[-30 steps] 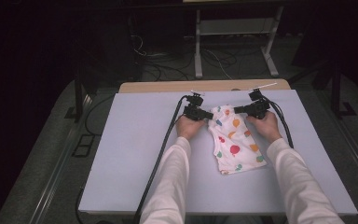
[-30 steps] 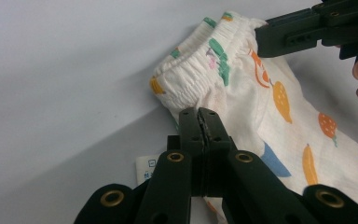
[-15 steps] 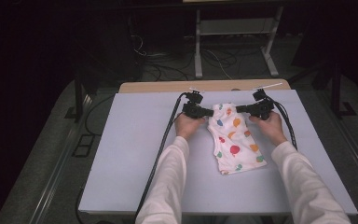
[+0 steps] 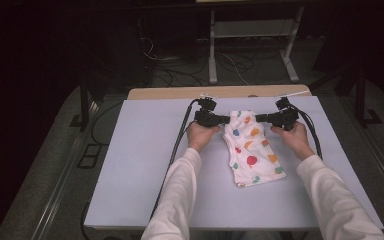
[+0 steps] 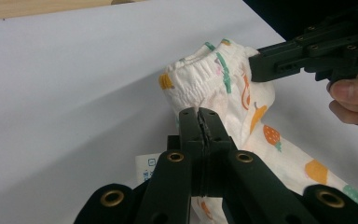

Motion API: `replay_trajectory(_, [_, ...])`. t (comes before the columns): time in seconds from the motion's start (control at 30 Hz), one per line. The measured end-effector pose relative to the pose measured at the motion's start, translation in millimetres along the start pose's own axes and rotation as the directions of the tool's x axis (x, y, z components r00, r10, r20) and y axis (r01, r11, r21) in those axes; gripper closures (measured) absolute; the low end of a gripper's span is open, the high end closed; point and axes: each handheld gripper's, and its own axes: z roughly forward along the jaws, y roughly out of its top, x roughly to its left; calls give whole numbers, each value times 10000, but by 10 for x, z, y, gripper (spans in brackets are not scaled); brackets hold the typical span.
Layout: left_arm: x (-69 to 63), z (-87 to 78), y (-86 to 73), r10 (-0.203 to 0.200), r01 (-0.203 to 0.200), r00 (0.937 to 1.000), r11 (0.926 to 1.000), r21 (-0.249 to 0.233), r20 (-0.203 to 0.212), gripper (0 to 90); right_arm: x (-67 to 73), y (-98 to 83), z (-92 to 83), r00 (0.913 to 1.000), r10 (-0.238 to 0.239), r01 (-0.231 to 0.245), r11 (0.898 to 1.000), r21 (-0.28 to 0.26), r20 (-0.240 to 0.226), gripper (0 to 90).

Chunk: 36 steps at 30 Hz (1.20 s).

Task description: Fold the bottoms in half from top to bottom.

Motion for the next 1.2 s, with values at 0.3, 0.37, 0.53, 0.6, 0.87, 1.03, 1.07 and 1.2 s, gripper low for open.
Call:
replay_trajectory(0.3, [-78, -78, 0, 189, -187, 9998, 9997, -154, 74, 888, 44, 2, -81, 9998, -214, 213, 9998, -62, -51, 878])
replay_trajectory(0.37, [-98, -99, -2, 215, -214, 9997, 9996, -189, 77, 888, 42, -11, -99, 9998, -188, 187, 9998, -84, -80, 878])
replay_trajectory(0.53, [-143, -151, -7, 319, -316, 9994, 9992, -255, 107, 888, 59, -50, -156, 9996, -184, 180, 9996, -204, -193, 878])
replay_trajectory(0.6, [-164, -164, -16, 311, -307, 9994, 9991, -285, 128, 889, 72, -53, -181, 9995, -227, 222, 9995, -213, -231, 878])
replay_trajectory(0.87, [-252, -209, -70, 350, -340, 9991, 9984, -441, 237, 889, 124, -99, -267, 9989, -411, 405, 9988, -287, -211, 878])
replay_trajectory(1.03, [-316, -214, -100, 466, -452, 9985, 9979, -463, 286, 888, 140, -152, -295, 9988, -473, 469, 9985, -277, -134, 878])
replay_trajectory(1.07, [-330, -213, -107, 528, -515, 9982, 9977, -451, 286, 889, 142, -161, -300, 9988, -472, 467, 9984, -308, -137, 878])
replay_trajectory(1.2, [-381, -218, -139, 576, -559, 9977, 9972, -500, 347, 888, 146, -189, -322, 9987, -496, 491, 9983, -319, -139, 878])
